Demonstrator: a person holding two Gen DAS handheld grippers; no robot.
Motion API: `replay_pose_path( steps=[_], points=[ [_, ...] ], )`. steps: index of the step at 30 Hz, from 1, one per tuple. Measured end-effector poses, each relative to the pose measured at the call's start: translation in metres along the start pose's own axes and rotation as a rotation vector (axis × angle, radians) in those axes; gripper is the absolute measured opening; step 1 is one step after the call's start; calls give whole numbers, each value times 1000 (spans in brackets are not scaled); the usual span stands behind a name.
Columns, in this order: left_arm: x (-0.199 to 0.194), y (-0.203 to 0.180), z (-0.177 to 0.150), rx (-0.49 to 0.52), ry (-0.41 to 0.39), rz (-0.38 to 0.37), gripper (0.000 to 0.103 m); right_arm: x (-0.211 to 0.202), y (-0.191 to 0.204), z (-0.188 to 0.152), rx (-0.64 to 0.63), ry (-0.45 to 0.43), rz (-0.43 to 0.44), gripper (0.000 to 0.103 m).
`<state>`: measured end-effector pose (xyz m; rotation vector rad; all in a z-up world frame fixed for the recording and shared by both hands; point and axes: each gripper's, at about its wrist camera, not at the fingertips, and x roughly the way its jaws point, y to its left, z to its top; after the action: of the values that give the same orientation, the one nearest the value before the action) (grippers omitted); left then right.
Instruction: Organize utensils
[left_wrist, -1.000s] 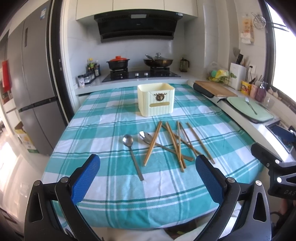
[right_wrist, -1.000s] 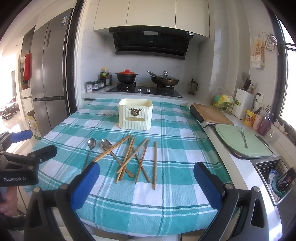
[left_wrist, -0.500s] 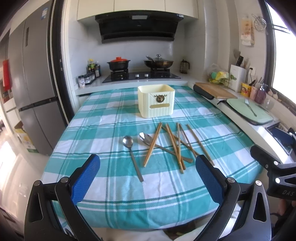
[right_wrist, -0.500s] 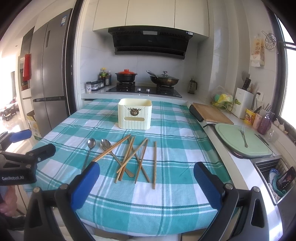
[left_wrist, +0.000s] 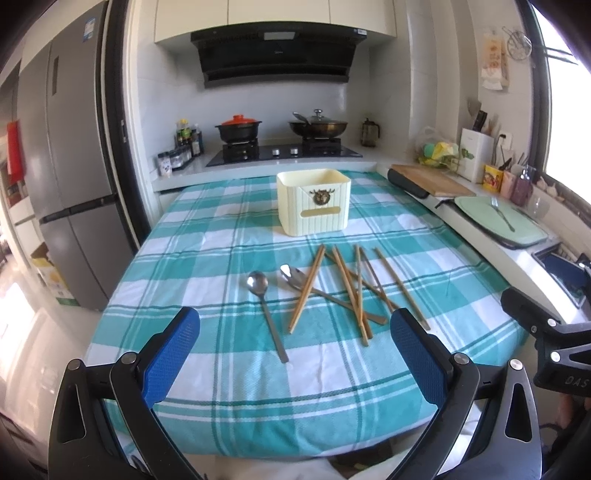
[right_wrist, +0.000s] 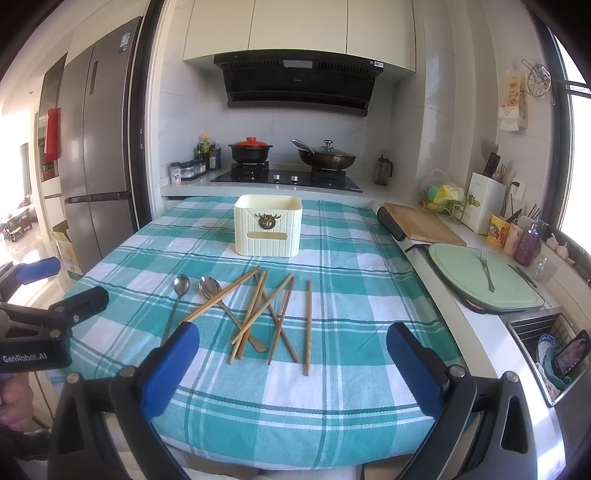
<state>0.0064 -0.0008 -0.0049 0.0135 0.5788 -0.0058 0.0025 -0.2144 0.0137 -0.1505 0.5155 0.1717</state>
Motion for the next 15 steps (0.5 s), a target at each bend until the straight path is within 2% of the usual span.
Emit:
replay_pose_path(
  steps=[8,15],
  points=[
    [-4,15,0,-79,-34,-60,103,3,-4,-7,9,-1,-2,103],
    [2,12,-3,-55,1,-53,103,6,-7,-8,22,-25,19,103]
  ],
)
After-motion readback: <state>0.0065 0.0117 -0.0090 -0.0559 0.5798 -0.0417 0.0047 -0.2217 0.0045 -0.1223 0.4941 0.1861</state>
